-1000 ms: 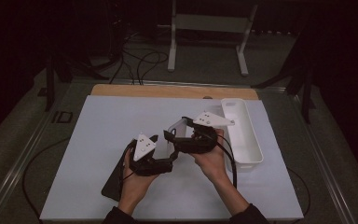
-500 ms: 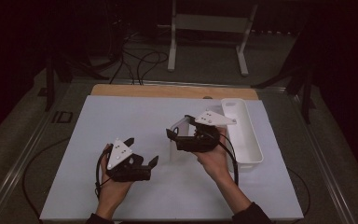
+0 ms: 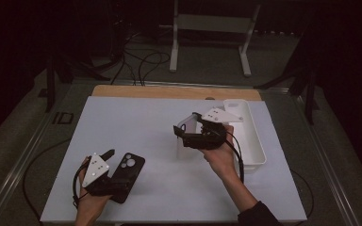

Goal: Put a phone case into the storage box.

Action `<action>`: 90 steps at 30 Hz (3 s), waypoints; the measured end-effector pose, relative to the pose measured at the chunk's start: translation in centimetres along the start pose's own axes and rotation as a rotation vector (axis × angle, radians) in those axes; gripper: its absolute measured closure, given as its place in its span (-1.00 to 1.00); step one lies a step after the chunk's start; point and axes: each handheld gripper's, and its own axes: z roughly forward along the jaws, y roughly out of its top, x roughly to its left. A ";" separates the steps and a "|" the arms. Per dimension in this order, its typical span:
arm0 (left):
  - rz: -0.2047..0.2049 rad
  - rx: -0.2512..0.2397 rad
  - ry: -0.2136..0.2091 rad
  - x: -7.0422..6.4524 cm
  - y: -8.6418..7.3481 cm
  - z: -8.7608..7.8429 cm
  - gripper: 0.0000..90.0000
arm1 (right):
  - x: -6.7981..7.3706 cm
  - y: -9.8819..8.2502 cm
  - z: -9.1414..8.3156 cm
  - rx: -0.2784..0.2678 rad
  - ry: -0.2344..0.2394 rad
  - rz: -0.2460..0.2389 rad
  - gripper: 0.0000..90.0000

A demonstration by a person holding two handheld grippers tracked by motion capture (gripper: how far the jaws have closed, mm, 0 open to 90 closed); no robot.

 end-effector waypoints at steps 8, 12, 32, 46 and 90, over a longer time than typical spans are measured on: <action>-0.032 0.008 0.022 1.2 -1.5 -0.3 -1.00 | -0.7 0.8 -0.4 -0.013 -0.030 -0.019 -0.63; -0.039 0.003 0.039 1.4 -1.7 -0.5 -1.00 | -1.4 1.3 -0.8 -0.016 -0.053 -0.025 -0.63; -0.053 -0.007 0.051 1.6 -1.9 -0.6 -1.00 | -4.6 2.8 -1.2 -0.028 -0.151 -0.025 -0.63; -0.067 -0.014 0.047 1.6 -1.8 -0.7 -1.00 | -6.5 4.2 -1.4 -0.052 -0.201 -0.029 -0.63; -0.069 -0.017 0.075 1.7 -1.8 -0.9 -1.00 | -13.1 4.0 -0.9 -0.031 -0.344 0.044 -0.63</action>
